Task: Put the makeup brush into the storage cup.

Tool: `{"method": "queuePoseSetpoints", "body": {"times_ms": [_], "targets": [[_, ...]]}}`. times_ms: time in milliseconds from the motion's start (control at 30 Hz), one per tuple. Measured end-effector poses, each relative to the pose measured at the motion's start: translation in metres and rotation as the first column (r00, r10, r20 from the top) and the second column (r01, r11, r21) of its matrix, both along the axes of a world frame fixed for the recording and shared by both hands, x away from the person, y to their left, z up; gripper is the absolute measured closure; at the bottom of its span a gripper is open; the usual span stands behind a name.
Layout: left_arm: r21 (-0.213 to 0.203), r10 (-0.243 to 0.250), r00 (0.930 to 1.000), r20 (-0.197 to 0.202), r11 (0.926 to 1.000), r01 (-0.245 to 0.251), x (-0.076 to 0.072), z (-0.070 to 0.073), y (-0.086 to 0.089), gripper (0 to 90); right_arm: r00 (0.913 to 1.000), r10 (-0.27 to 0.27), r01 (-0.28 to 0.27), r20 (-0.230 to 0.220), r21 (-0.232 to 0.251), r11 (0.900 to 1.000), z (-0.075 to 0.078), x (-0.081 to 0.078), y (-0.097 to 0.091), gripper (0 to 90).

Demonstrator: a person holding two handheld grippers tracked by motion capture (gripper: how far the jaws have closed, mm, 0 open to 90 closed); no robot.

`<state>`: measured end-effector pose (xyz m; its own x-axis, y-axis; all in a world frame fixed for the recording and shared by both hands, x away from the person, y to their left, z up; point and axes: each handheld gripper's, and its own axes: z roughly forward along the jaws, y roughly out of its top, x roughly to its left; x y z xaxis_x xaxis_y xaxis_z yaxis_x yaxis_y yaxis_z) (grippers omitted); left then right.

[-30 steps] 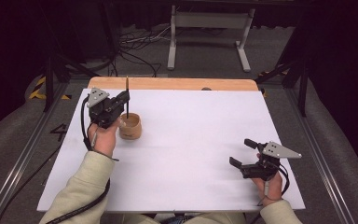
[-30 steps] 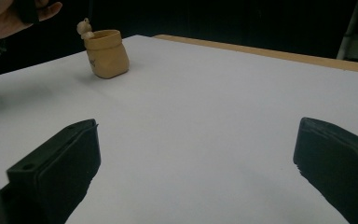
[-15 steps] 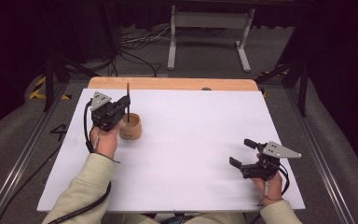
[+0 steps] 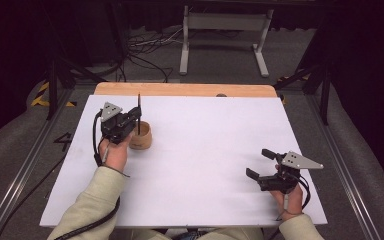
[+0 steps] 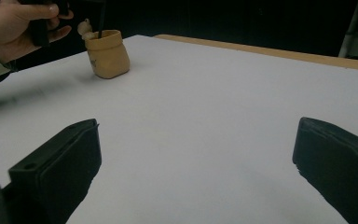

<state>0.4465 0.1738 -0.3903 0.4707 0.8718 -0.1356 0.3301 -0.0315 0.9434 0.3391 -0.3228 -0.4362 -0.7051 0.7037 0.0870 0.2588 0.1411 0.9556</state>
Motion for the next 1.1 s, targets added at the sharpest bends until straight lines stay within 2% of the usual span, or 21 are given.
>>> {"method": "queuePoseSetpoints", "body": {"times_ms": [767, 900, 933, 967, 1033, 1067, 1100], "targets": [[0.041, -0.007, 0.9997, -0.025, 0.9991, 0.008, -0.004, -0.012, 0.001, 82.0, 1.0, 0.007, -0.007, -0.004, 0.007, 1.0, 0.0, 0.001, 0.0, 1.2], [0.032, -0.012, 0.9993, -0.034, 0.9994, 0.013, -0.004, -0.013, 0.002, 81.8, 0.9999, 0.011, -0.011, -0.007, 0.013, 0.9999, 0.0, 0.001, -0.001, 1.3], [0.022, -0.028, 0.9992, -0.03, 0.9994, 0.028, -0.005, -0.013, 0.002, 80.4, 0.9999, 0.012, -0.012, -0.008, 0.013, 0.9998, 0.0, 0.001, -0.001, 1.3], [0.016, -0.039, 0.9989, -0.027, 0.9991, 0.039, -0.005, -0.013, 0.002, 75.2, 0.9999, 0.012, -0.012, -0.008, 0.014, 0.9998, 0.0, 0.001, -0.001, 1.3], [0.008, -0.09, 0.996, -0.005, 0.9959, 0.09, -0.008, -0.011, 0.005, 59.7, 0.9999, 0.011, -0.011, -0.005, 0.015, 0.9998, 0.0, 0.001, -0.001, 1.3], [0.008, -0.09, 0.996, -0.005, 0.9959, 0.09, -0.008, -0.011, 0.005, 50.6, 0.9999, 0.011, -0.011, -0.005, 0.015, 0.9998, 0.0, 0.001, -0.001, 1.3], [0.01, -0.105, 0.9944, 0.01, 0.9944, 0.105, -0.009, -0.01, 0.006, 50.6, 0.9999, 0.011, -0.01, -0.01, 0.019, 0.9998, 0.0, 0.001, -0.001, 1.2]]}}
